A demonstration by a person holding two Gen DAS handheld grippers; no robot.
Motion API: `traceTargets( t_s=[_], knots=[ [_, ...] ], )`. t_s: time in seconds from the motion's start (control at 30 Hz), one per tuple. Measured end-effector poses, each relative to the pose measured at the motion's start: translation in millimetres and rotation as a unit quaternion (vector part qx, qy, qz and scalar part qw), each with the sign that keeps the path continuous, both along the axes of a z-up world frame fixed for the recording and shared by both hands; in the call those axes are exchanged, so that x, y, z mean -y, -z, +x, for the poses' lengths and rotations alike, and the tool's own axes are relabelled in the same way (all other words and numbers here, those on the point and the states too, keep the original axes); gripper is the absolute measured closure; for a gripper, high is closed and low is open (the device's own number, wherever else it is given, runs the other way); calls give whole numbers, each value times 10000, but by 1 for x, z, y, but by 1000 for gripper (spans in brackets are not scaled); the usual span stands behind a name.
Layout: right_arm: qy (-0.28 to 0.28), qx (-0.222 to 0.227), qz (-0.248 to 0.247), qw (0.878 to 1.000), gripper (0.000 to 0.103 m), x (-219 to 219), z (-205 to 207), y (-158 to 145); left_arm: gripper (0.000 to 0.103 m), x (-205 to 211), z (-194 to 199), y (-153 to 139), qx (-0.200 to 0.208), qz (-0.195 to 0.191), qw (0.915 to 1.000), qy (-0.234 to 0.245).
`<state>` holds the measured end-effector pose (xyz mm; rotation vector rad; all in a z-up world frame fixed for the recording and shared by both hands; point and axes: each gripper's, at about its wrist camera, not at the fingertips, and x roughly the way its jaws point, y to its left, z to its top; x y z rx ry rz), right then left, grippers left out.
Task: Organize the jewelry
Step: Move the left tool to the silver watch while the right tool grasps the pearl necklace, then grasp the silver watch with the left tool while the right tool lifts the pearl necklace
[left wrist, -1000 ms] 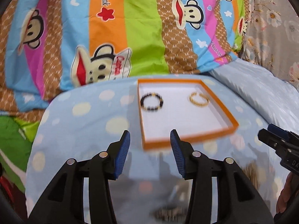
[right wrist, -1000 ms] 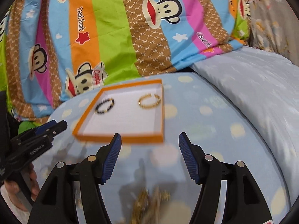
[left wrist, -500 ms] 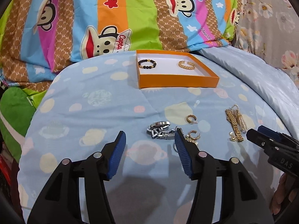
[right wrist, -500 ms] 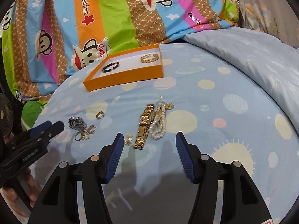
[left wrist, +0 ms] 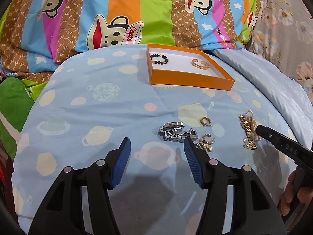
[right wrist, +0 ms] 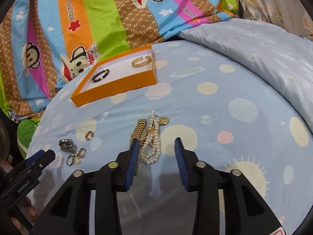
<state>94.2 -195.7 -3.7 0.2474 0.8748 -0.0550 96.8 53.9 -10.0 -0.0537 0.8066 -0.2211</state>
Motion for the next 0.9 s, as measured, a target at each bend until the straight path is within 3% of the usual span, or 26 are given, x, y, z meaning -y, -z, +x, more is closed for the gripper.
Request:
traceTargets(
  t_s=[0.23, 0.27, 0.3, 0.6, 0.9],
  knots=[
    [-10, -152, -14, 9999, 74, -1, 15, 6, 49, 1, 1, 0, -16, -33, 10000, 38],
    [-14, -145, -13, 9999, 76, -1, 15, 6, 49, 1, 1, 0, -20, -30, 10000, 39],
    [-37, -143, 13, 9999, 86, -1, 15, 6, 49, 1, 1, 0, -24, -33, 10000, 43],
    [164, 458, 308, 9983, 86, 11, -22, -8, 49, 6, 6, 2, -127, -35, 9998, 163],
    [151, 507, 434, 9977, 86, 16, -29, -9, 49, 26, 33, 7, -239, 263, 9988, 345]
  ],
)
